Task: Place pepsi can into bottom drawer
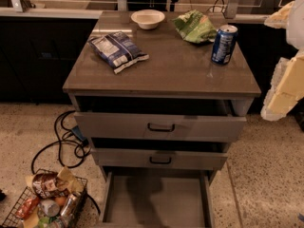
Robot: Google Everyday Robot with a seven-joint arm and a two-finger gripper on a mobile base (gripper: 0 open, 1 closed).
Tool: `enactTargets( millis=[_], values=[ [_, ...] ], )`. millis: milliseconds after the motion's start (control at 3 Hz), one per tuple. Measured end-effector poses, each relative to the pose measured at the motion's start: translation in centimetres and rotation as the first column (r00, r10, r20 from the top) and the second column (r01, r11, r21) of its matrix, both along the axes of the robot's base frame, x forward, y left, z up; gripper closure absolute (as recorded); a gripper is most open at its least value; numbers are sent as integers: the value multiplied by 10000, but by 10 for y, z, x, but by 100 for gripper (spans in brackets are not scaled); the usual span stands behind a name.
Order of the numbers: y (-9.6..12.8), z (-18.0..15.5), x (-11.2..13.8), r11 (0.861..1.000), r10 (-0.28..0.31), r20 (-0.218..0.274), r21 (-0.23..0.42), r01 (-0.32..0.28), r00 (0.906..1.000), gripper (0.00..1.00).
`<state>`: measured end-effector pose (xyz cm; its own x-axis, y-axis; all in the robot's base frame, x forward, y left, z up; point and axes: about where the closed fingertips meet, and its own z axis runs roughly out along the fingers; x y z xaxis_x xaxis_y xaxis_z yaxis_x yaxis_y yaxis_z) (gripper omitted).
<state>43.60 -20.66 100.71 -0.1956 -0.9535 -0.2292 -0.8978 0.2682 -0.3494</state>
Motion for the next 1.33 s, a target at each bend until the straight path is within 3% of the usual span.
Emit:
enactTargets(
  millis=[333,667,1000,1333],
  values=[
    [0,0,0,10000,0,2,0,0,10000,0],
    [-7,3,16,9992,-159,453,387,142,9988,0],
    [-33,11,59,9856,-733,1751,1633,444,9818,0],
    [-57,16,99,9550,-1282,2818,2938,417,9509,0]
  ],
)
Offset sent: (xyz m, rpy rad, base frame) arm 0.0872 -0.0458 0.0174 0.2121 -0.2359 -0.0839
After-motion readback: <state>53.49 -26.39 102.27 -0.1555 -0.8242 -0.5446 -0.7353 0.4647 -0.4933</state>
